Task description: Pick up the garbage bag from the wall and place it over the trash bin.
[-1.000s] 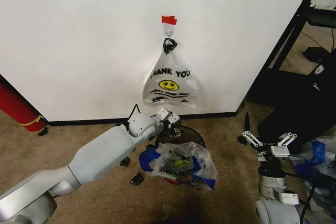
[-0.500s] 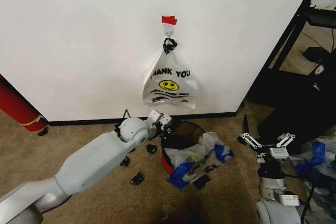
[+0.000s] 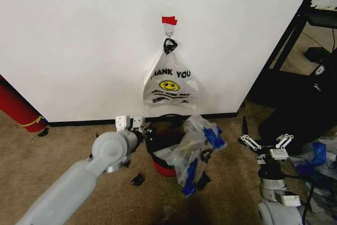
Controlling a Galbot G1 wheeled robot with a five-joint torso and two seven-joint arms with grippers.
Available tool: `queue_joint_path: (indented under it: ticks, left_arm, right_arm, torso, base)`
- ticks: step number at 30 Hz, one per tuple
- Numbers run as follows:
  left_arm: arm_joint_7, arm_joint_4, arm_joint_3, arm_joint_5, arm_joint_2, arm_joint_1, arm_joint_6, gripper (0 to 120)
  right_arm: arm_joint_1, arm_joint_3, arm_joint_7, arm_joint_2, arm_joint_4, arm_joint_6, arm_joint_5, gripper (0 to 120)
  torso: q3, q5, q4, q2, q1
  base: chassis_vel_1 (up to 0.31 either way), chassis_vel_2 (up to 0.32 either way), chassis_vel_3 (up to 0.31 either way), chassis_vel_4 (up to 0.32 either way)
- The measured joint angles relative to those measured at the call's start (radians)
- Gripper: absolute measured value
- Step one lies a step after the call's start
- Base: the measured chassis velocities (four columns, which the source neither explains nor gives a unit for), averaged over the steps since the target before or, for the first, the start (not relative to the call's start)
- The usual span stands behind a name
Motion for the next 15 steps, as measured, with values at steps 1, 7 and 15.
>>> queue_joint_path:
  ticks: [1, 7, 15]
  left_arm:
    - [0.0, 0.0, 0.0, 0.0, 0.0, 0.0, 0.0, 0]
    - [-0.06, -0.062, -0.04, 0.101, -0.135, 0.242, -0.116, 0]
    - [0.049, -0.029, -0.029, 0.301, -0.176, 0.316, -0.154, 0]
  right_arm:
    - [0.0, 0.0, 0.0, 0.0, 0.0, 0.0, 0.0, 100]
    - [-0.048, -0.003, -0.011, 0.0, 0.033, 0.03, -0.01, 100]
    - [-0.082, 0.002, -0.013, -0.006, 0.049, 0.052, -0.011, 100]
  torso:
    - [0.0, 0.0, 0.0, 0.0, 0.0]
    - [0.0, 0.0, 0.0001, 0.0, 0.0]
    - [0.0, 0.0001, -0.0001, 0.0, 0.0]
  base:
    - [0.0, 0.0, 0.0, 0.0]
    - [0.0, 0.0, 0.0, 0.0]
    - [0.0, 0.0, 0.0, 0.0]
